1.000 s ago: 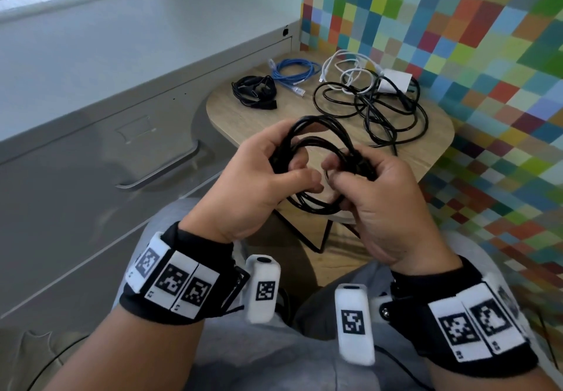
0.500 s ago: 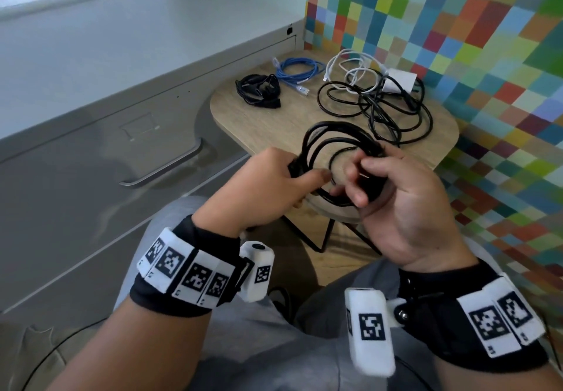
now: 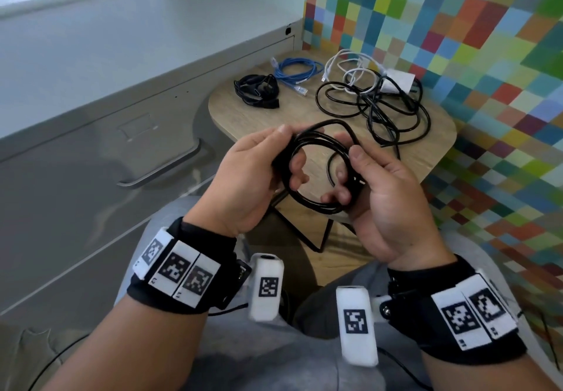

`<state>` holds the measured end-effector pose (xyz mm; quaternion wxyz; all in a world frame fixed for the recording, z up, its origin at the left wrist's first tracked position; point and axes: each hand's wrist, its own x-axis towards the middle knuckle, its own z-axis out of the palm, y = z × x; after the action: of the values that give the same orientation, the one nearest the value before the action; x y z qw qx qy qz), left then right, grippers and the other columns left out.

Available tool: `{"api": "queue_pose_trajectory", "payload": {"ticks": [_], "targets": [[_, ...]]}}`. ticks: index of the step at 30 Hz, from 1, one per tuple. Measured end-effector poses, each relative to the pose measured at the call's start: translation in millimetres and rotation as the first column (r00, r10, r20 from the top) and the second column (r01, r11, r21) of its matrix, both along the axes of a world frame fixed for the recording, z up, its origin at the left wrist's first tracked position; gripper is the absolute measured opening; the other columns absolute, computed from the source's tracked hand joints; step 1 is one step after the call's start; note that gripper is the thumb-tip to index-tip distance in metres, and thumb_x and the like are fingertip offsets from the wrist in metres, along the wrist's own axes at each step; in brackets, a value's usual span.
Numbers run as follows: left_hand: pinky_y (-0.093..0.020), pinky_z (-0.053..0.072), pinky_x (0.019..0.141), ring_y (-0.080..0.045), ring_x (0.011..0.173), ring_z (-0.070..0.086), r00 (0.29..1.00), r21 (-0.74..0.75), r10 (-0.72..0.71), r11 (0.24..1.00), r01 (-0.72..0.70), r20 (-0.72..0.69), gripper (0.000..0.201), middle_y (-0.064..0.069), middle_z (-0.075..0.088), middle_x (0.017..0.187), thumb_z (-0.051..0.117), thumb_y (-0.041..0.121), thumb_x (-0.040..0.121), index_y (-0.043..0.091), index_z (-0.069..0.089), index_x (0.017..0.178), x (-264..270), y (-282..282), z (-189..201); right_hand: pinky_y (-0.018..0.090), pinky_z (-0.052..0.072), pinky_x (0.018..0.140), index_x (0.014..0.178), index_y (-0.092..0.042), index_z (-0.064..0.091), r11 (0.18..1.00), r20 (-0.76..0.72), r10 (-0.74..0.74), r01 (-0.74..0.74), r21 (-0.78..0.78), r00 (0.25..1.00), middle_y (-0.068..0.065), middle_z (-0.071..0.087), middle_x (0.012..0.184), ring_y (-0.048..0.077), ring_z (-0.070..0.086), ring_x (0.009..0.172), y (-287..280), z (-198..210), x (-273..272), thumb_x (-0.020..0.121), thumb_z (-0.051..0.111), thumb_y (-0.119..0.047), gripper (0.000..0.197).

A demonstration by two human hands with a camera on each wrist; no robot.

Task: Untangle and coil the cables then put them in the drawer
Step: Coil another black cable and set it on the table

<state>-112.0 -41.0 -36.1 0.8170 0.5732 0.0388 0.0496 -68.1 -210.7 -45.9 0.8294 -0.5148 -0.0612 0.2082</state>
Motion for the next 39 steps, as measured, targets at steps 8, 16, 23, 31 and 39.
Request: {"api": "queue_pose_trajectory", "payload": {"ticks": [8, 16, 23, 31, 39], "targets": [[-0.039, 0.049, 0.073, -0.032, 0.068, 0.057, 0.987, 0.061, -0.158, 0.985, 0.159, -0.019, 0.048, -0.015, 0.057, 0.087, 0.033, -0.001, 0.098, 0.005, 0.063, 0.135, -5.0, 12.2, 0.2, 0.031, 0.048, 0.054, 0.121, -0.014, 0.076, 0.999, 0.026, -0.038, 0.039, -0.029, 0.999, 0.009, 0.060, 0.079, 0.015, 0.038, 0.054, -7.2, -1.7, 2.6, 0.104, 0.053, -0.006, 0.030], [-0.041, 0.056, 0.065, -0.017, 0.055, 0.049, 0.991, 0.521, -0.129, 0.848, 0.095, 0.028, 0.030, 0.003, 0.060, 0.074, 0.060, 0.005, 0.102, 0.016, 0.066, 0.129, -5.1, -1.4, -1.9, 0.031, 0.052, 0.061, 0.102, -0.008, 0.079, 0.992, 0.060, -0.002, 0.010, -0.128, 0.998, 0.013, 0.061, 0.083, 0.014, 0.046, 0.056, -5.0, -5.5, 2.9, 0.102, 0.057, -0.005, 0.022], [-0.027, 0.040, 0.049, -0.013, 0.049, 0.031, 0.996, 0.405, -0.080, 0.910, 0.090, -0.042, 0.023, 0.016, 0.046, 0.053, 0.053, 0.022, 0.106, 0.011, 0.072, 0.114, -4.5, -5.6, 3.4, 0.038, 0.062, 0.057, 0.094, -0.013, 0.074, 0.971, 0.233, -0.111, 0.155, -0.182, 0.966, 0.016, 0.074, 0.090, 0.028, 0.074, 0.079, -5.0, -8.9, -1.0, 0.099, 0.065, -0.013, 0.010], [-0.037, 0.044, 0.047, -0.016, 0.048, 0.051, 0.989, 0.701, 0.111, 0.698, -0.145, 0.094, 0.015, 0.011, 0.053, 0.051, 0.061, 0.039, 0.101, 0.033, 0.068, 0.090, -0.4, -10.9, -2.8, 0.037, 0.058, 0.050, 0.102, -0.008, 0.069, 0.974, 0.206, -0.093, 0.132, -0.185, 0.974, 0.018, 0.074, 0.085, 0.025, 0.072, 0.066, -4.8, -2.0, -3.2, 0.093, 0.066, -0.031, 0.025], [-0.026, 0.033, 0.044, -0.014, 0.046, 0.029, 0.997, 0.346, -0.058, 0.935, 0.073, -0.054, 0.028, 0.004, 0.034, 0.056, 0.059, 0.027, 0.104, 0.001, 0.064, 0.096, -1.7, -1.4, -5.3, 0.035, 0.061, 0.077, 0.089, -0.026, 0.076, 0.868, 0.589, -0.067, 0.338, -0.364, 0.805, -0.001, 0.072, 0.086, 0.015, 0.070, 0.085, -13.2, -6.3, 3.4, 0.090, 0.073, -0.038, 0.012]]}}
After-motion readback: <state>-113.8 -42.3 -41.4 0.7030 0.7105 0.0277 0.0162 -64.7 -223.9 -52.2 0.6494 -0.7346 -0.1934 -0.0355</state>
